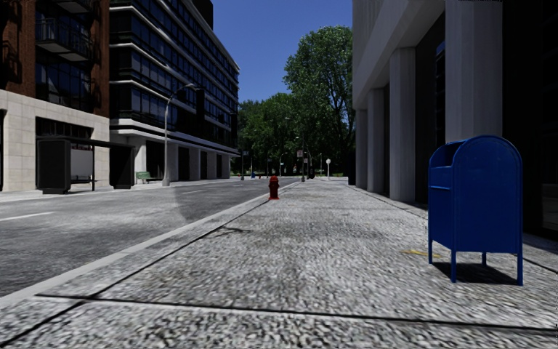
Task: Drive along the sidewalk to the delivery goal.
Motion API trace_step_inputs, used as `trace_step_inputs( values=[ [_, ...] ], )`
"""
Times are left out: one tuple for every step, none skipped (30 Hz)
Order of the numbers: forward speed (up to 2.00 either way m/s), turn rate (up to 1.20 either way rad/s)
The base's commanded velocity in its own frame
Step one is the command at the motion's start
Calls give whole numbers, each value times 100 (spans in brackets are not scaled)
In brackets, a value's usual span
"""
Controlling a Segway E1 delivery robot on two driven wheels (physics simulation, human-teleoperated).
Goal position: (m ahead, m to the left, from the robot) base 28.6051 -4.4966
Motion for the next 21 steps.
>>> trace_step_inputs(
  values=[
    [155,0],
    [155,0],
    [155,0],
    [155,0],
    [155,0],
    [155,0],
    [155,0],
    [155,0],
    [155,0],
    [155,0],
    [155,0],
    [155,0],
    [155,0],
    [155,0],
    [155,0],
    [155,0],
    [155,0],
    [155,0],
    [155,0],
    [155,0],
    [155,0]
  ],
)
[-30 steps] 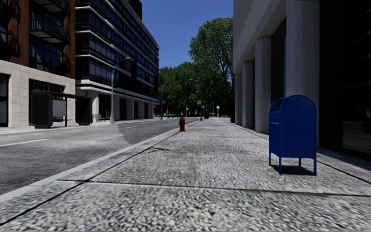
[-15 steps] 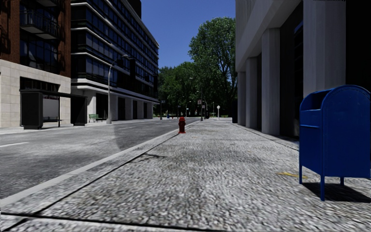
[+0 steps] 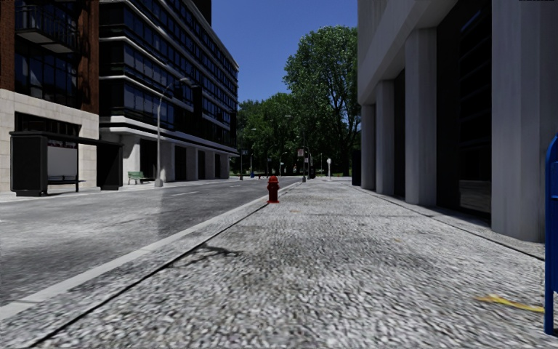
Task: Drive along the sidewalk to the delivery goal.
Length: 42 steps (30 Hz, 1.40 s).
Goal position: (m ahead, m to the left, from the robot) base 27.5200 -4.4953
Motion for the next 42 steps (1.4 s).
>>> trace_step_inputs(
  values=[
    [155,0],
    [155,0],
    [155,0],
    [155,0],
    [155,0],
    [155,0],
    [155,0],
    [155,0],
    [155,-12],
    [155,-26],
    [155,-34],
    [155,-40],
    [155,-40],
    [155,-50],
    [155,-50],
    [155,-50],
    [155,-50],
    [155,-51],
    [155,-51],
    [155,-51],
    [155,-43],
    [155,-2],
    [155,-2],
    [155,0],
    [155,0],
    [155,0],
    [155,0],
    [155,0],
    [155,0],
    [155,0],
    [155,0],
    [155,0],
    [155,0],
    [155,0],
    [155,0],
    [155,0],
    [155,0],
    [155,0],
    [155,0],
    [155,0],
    [155,0],
    [155,0]
  ],
)
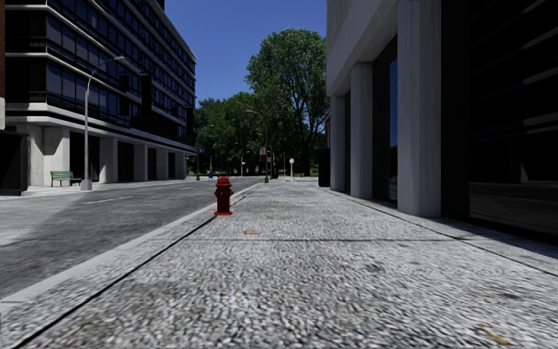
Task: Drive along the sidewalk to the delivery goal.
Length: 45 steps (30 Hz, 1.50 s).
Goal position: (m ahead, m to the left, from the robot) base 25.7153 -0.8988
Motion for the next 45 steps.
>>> trace_step_inputs(
  values=[
    [155,0],
    [155,0],
    [155,0],
    [155,0],
    [155,0],
    [155,0],
    [155,-7],
    [155,-12],
    [155,-16],
    [155,-16],
    [155,-16],
    [155,-15],
    [155,-3],
    [155,0],
    [155,0],
    [155,0],
    [155,0],
    [155,0],
    [155,0],
    [155,0],
    [155,0],
    [155,0],
    [155,0],
    [155,0],
    [155,0],
    [155,0],
    [155,0],
    [155,0],
    [155,0],
    [155,0],
    [155,0],
    [155,0],
    [155,0],
    [155,0],
    [155,0],
    [155,0],
    [155,0],
    [155,0],
    [155,0],
    [155,0],
    [155,0],
    [155,0],
    [155,0],
    [155,0],
    [155,0]
  ],
)
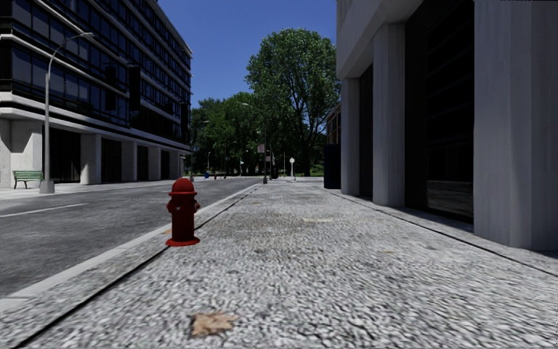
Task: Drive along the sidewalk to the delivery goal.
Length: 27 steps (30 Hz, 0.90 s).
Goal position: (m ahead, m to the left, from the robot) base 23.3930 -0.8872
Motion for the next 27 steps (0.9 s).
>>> trace_step_inputs(
  values=[
    [155,0],
    [155,0],
    [155,0],
    [155,0],
    [155,0],
    [155,0],
    [155,-1],
    [155,-33],
    [155,-62],
    [155,-78],
    [155,-78],
    [155,-83],
    [155,-78],
    [155,0],
    [155,0],
    [155,0],
    [155,0],
    [155,0],
    [155,0],
    [155,0],
    [155,0],
    [155,0],
    [155,0],
    [155,0],
    [155,0],
    [155,0],
    [155,0]
  ],
)
